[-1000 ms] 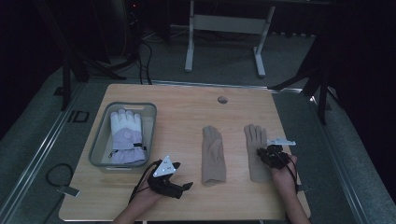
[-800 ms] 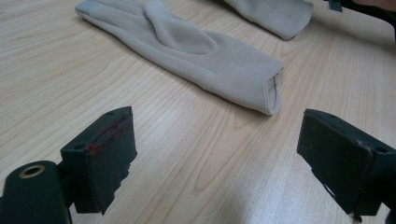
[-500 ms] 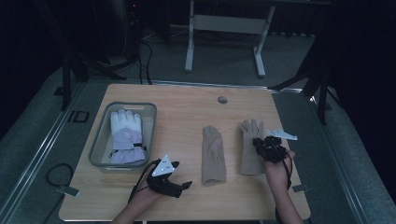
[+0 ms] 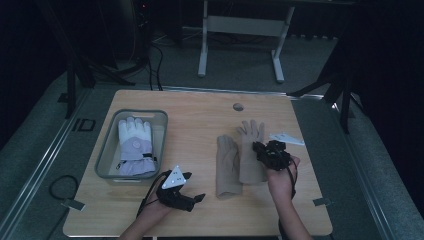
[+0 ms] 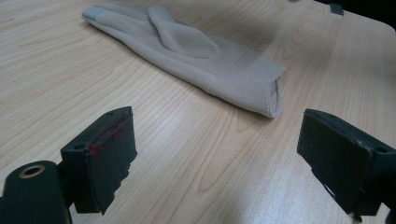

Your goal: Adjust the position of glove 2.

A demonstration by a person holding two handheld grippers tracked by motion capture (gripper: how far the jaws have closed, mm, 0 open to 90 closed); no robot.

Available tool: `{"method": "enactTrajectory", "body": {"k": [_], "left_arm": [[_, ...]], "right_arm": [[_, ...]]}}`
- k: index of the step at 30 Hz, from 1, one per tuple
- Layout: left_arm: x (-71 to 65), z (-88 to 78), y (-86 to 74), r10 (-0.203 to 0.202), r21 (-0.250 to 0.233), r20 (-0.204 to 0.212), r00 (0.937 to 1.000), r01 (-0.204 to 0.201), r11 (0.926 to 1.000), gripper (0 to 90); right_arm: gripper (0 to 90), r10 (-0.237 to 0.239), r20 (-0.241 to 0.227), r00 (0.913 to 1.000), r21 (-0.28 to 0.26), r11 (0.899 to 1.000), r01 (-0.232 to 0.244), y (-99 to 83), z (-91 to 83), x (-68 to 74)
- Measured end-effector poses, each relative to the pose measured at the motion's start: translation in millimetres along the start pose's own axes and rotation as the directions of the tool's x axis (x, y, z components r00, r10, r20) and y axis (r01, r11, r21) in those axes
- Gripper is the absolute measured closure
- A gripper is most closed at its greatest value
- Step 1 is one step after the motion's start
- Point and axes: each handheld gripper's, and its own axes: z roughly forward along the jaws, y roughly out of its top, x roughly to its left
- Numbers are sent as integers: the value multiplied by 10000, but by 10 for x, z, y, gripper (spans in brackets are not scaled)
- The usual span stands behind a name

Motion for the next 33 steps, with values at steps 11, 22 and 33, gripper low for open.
{"method": "enactTrajectory", "body": {"k": [11, 22, 33], "left_arm": [[-3, -14, 5, 36, -46, 5, 10000, -36, 10000, 117], [-9, -15, 5, 59, -42, 37, 10000, -59, 10000, 117], [-22, -9, 8, 112, -61, 73, 9999, -111, 9999, 117]], "right_arm": [[825, 51, -485, 9988, 106, 9999, -46, 4, 194, 393], [817, 422, -460, 9981, 1064, 9936, -371, -340, 474, 446], [731, -82, -393, 9992, 1732, 9848, 149, -540, 643, 429]]}}
